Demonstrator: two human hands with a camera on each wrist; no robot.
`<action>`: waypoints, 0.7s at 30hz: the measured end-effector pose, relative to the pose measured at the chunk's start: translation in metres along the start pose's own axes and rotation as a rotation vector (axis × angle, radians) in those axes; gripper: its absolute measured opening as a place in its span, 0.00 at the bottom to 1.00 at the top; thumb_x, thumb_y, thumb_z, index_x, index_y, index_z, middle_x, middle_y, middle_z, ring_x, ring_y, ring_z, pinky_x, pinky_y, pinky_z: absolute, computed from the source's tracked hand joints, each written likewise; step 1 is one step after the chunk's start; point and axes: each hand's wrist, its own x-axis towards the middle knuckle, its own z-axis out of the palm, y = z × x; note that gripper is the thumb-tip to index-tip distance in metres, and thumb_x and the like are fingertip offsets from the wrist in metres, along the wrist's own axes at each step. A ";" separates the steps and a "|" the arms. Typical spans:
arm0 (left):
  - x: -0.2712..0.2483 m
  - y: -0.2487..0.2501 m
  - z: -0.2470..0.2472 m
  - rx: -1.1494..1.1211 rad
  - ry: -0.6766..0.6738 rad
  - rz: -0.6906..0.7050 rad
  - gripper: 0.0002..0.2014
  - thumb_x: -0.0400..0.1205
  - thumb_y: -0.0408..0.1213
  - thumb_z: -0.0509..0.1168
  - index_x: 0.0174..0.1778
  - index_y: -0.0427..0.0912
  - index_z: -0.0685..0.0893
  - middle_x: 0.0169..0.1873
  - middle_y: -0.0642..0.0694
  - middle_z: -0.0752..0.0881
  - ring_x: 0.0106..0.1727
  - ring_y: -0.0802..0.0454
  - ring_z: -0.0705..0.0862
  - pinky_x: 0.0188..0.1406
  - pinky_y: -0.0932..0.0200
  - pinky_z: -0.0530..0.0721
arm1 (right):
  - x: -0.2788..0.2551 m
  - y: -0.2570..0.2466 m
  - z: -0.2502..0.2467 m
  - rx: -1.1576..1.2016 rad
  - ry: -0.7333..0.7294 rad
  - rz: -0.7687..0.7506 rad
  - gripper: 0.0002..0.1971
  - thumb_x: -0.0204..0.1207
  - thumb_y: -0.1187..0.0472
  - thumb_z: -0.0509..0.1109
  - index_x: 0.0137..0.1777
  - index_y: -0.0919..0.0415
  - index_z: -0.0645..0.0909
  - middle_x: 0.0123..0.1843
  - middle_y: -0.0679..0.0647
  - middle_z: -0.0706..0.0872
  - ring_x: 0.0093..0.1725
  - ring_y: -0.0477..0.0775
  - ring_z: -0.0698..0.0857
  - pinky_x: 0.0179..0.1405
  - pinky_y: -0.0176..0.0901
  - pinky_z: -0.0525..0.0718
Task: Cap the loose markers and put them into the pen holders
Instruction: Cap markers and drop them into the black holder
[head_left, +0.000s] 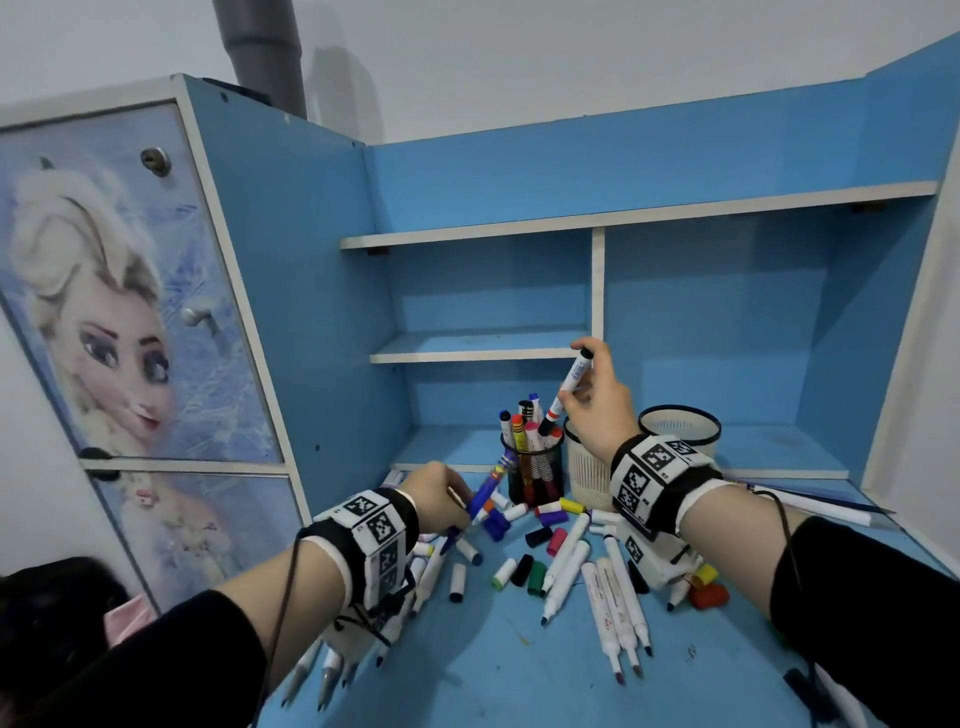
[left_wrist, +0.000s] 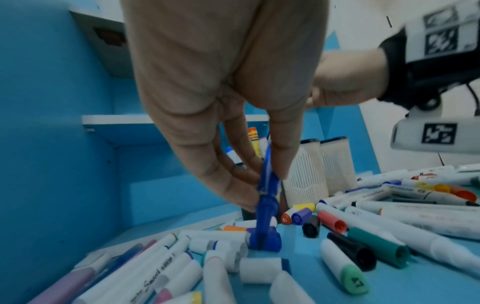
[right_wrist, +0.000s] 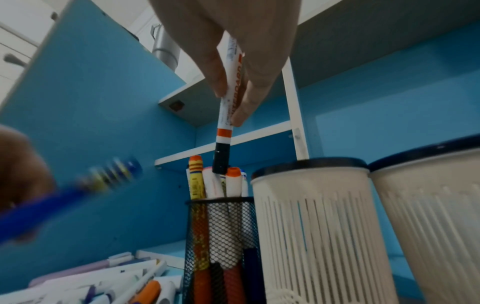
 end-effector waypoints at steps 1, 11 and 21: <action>-0.003 -0.002 -0.004 -0.042 0.034 0.016 0.07 0.70 0.27 0.70 0.34 0.44 0.83 0.30 0.47 0.84 0.27 0.55 0.81 0.38 0.58 0.87 | 0.001 0.001 0.003 -0.003 0.001 -0.003 0.25 0.76 0.73 0.65 0.66 0.47 0.67 0.46 0.57 0.82 0.43 0.56 0.86 0.45 0.56 0.87; -0.055 -0.009 -0.010 -0.816 0.159 0.028 0.07 0.80 0.22 0.64 0.52 0.33 0.78 0.40 0.36 0.81 0.26 0.49 0.85 0.28 0.59 0.88 | 0.005 0.019 0.030 -0.180 -0.095 -0.068 0.18 0.81 0.69 0.60 0.70 0.59 0.71 0.41 0.59 0.81 0.42 0.61 0.82 0.47 0.52 0.82; -0.095 -0.023 0.062 -1.137 0.239 -0.094 0.28 0.78 0.20 0.66 0.70 0.41 0.62 0.39 0.35 0.81 0.27 0.45 0.88 0.40 0.45 0.90 | 0.018 0.023 0.037 -0.335 -0.064 0.012 0.13 0.79 0.69 0.65 0.63 0.64 0.75 0.49 0.64 0.85 0.49 0.64 0.83 0.46 0.44 0.77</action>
